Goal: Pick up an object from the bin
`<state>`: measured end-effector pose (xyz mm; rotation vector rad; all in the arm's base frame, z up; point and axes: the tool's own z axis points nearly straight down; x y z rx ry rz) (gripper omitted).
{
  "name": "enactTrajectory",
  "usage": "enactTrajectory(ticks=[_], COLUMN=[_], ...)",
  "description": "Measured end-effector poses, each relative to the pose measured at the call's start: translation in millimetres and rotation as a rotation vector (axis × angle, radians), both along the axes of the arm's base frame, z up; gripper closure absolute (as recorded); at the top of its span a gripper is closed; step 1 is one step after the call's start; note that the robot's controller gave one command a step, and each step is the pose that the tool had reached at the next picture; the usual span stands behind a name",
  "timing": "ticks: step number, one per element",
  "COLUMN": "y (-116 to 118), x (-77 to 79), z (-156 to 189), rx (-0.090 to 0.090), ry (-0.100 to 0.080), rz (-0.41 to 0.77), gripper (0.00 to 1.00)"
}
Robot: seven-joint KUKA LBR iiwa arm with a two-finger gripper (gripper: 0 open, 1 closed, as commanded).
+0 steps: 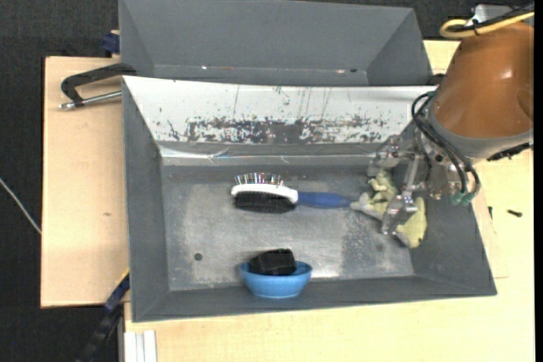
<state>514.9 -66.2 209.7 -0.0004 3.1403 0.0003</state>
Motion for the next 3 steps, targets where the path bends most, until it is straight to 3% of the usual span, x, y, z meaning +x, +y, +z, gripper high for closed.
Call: enactTrajectory(ticks=[1, 2, 3], y=[59.1, 58.0, 53.1], x=[58.3, 59.0, 55.7], z=[-138.7, -136.0, 27.3], rx=[0.001, 0.0, -0.004], ry=[-0.003, -0.007, -0.011], rz=[0.344, 0.342, 0.72], gripper=[0.0, 1.0, 1.0])
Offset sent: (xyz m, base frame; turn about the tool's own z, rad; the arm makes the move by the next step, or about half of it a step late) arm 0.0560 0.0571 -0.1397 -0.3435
